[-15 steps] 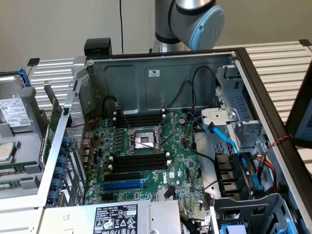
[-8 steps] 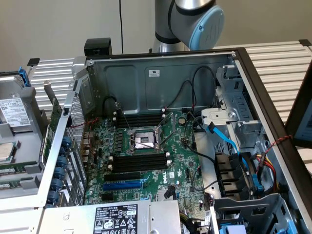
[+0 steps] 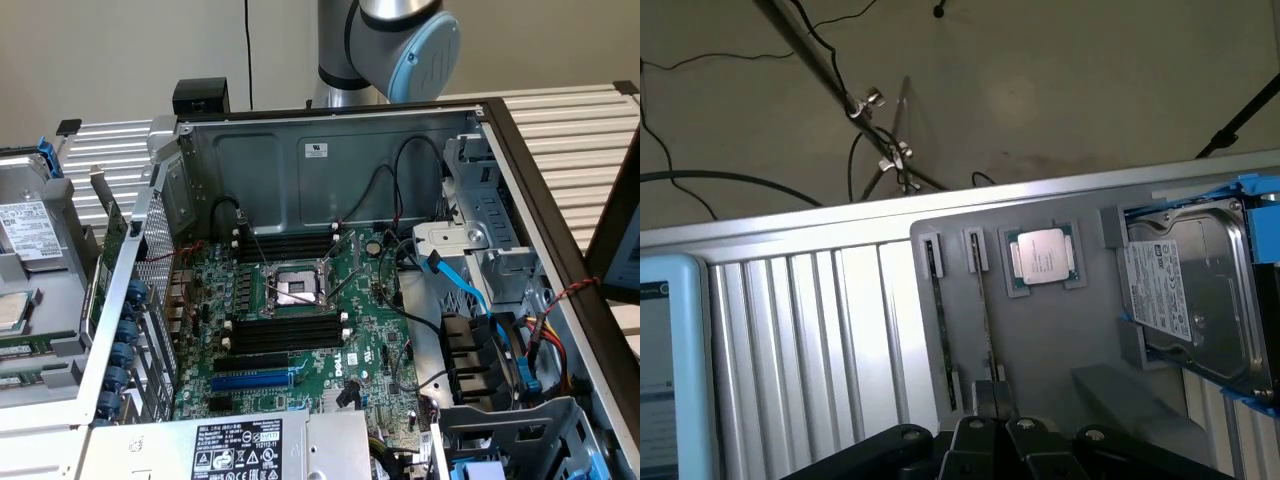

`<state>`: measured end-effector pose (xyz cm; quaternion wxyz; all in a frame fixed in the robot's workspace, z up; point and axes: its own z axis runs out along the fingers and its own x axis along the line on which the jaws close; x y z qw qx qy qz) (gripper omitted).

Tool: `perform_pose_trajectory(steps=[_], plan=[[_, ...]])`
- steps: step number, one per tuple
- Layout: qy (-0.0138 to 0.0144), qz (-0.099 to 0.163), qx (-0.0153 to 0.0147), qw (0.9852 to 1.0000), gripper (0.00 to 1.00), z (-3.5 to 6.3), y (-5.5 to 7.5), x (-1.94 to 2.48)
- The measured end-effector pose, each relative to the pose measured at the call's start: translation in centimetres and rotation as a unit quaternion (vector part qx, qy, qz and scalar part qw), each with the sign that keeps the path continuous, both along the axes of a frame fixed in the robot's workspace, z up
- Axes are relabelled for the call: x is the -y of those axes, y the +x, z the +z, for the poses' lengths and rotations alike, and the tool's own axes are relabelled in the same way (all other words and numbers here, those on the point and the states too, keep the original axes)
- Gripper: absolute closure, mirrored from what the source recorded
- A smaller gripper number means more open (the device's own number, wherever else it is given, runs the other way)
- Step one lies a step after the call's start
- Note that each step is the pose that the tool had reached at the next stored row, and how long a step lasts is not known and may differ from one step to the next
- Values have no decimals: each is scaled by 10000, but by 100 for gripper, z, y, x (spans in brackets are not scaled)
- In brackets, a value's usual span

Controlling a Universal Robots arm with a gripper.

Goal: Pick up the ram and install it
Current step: 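Pick up the ram and move it above insertion slot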

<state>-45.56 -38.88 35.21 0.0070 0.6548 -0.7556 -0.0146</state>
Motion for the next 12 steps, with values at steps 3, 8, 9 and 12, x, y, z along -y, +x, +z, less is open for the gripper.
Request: perform_pose_trajectory(steps=[3, 8, 9, 12], plan=[[0, 0, 0, 10000, 89, 0, 0, 0], [0, 320, 0, 9995, 89, -3, 0, 0], [0, 410, 0, 9992, 89, -5, 0, 0], [0, 679, 1, 9977, 89, -24, 0, 0]])
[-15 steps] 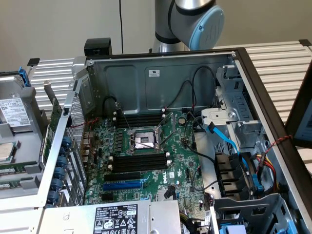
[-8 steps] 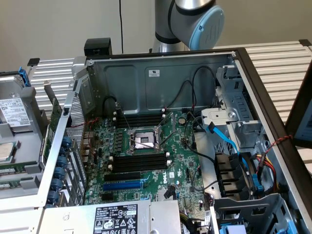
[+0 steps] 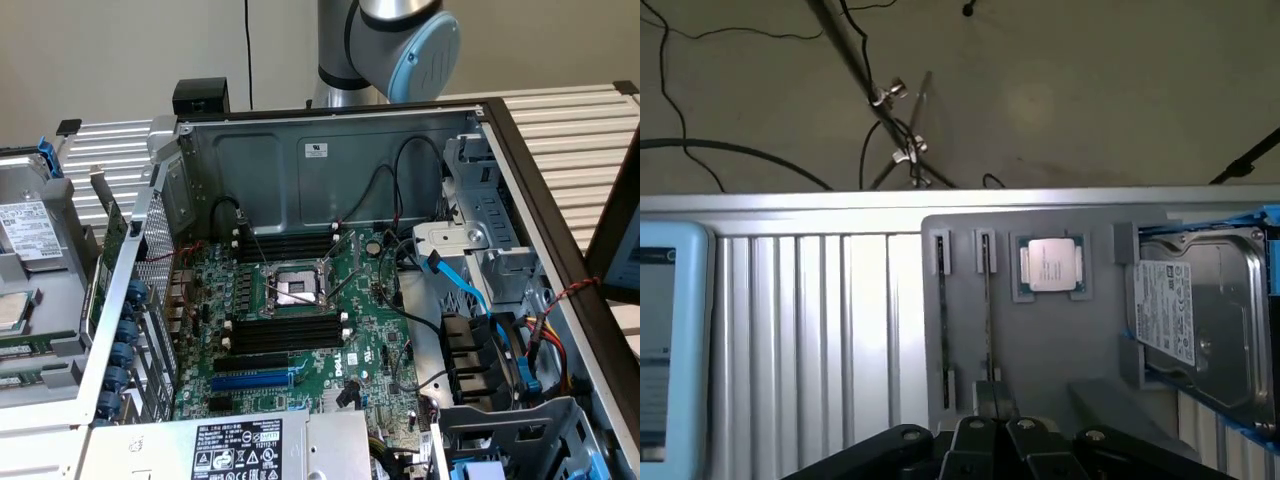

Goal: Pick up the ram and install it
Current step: 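Pick up the ram and move it above insertion slot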

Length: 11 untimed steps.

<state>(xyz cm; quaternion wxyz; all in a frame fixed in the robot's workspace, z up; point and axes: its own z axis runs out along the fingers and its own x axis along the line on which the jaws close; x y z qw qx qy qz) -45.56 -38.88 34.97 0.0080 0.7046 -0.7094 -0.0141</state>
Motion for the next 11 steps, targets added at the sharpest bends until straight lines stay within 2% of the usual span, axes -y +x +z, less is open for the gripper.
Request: perform_pose_trajectory(steps=[3, 7, 8, 9, 10, 11], plan=[[0, 272, -1, 9996, 89, -21, -1, 0], [0, 617, 0, 9981, 89, -50, -1, 0], [0, 657, 0, 9978, 83, -63, -1, 0], [0, 683, -1, 9977, 83, -78, -1, 0], [-1, 694, -1, 9976, 76, -96, -1, 0], [-2, 696, -1, 9976, 76, -114, -1, 0]])
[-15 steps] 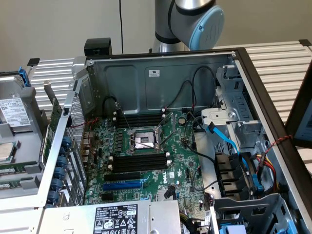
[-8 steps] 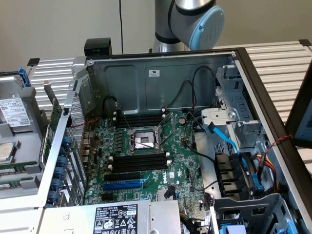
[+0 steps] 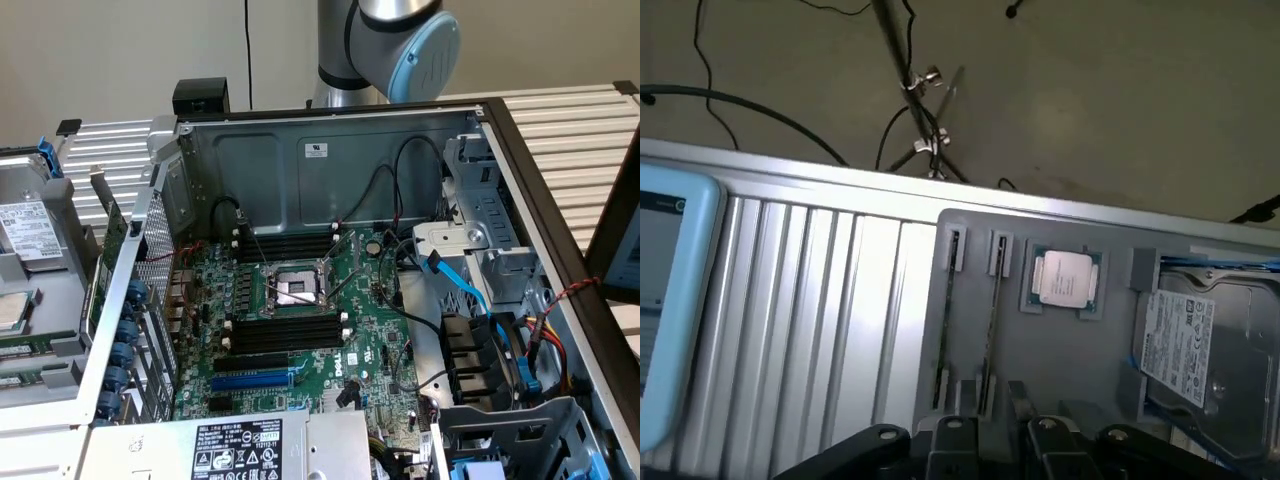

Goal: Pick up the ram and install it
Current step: 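Pick up the ram and move it above insertion slot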

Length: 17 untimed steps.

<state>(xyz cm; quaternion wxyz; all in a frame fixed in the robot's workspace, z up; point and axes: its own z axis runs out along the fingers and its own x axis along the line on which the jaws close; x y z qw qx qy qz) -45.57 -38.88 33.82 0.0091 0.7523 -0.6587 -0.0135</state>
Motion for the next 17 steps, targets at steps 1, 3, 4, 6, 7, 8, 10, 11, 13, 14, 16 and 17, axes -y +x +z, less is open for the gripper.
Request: perform_pose_trajectory(steps=[1, 3, 4, 6, 7, 8, 10, 11, 13, 14, 16, 17], plan=[[-1, 0, 0, 10000, 70, -20, 0, 0], [-3, 0, 0, 10000, 64, -54, -2, 0], [-6, 0, 0, 10000, 58, -74, -5, 0], [-19, 0, 0, 10000, 58, -104, -13, -1], [-34, -1, 0, 10000, 58, -114, -19, 0], [-52, -8, 2, 10000, 58, -123, -25, 2], [-84, -68, 9, 9999, 58, -141, -27, 2], [-97, -106, 13, 9999, 58, -149, -28, 2], [-127, -185, 19, 9997, 58, -166, -29, 2], [-152, -222, 24, 9996, 58, -172, -29, 1], [-187, -271, 42, 9994, 58, -190, -29, 2], [-193, -285, 48, 9994, 58, -201, -28, 2]])
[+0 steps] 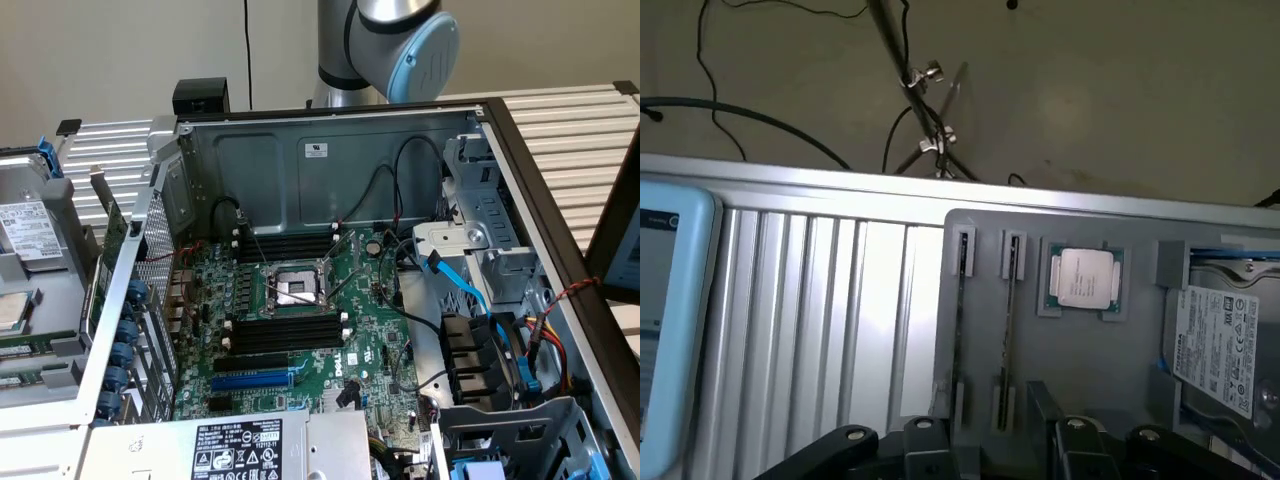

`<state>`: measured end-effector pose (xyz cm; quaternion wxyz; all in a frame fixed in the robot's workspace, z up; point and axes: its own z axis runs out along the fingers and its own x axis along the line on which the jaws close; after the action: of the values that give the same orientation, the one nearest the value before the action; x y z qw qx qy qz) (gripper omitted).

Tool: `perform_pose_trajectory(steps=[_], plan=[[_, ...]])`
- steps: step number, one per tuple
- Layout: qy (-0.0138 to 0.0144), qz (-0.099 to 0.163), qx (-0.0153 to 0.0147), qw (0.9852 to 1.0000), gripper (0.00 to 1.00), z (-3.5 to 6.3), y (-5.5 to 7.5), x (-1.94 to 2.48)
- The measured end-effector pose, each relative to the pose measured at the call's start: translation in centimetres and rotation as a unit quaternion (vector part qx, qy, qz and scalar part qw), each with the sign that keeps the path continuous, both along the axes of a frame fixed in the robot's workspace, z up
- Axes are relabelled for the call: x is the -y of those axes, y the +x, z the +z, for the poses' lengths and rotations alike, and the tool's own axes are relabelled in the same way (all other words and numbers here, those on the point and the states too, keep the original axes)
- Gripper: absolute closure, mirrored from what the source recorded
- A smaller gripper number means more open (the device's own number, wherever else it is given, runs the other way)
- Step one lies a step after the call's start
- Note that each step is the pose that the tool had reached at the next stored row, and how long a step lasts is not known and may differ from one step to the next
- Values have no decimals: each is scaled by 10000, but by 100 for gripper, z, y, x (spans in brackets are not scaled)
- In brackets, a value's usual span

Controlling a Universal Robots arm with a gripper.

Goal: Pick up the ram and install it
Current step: 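Pick up the ram and move it above insertion slot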

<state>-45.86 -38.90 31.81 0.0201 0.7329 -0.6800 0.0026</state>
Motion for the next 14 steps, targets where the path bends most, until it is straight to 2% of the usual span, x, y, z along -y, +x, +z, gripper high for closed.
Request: perform_pose_trajectory(steps=[9, 11, 14], plan=[[-4, -58, 34, 10000, 58, -149, -1, -1], [-4, -67, 61, 10000, 58, -176, -4, 19], [-3, -72, 98, 9999, 58, -221, -4, 74]])
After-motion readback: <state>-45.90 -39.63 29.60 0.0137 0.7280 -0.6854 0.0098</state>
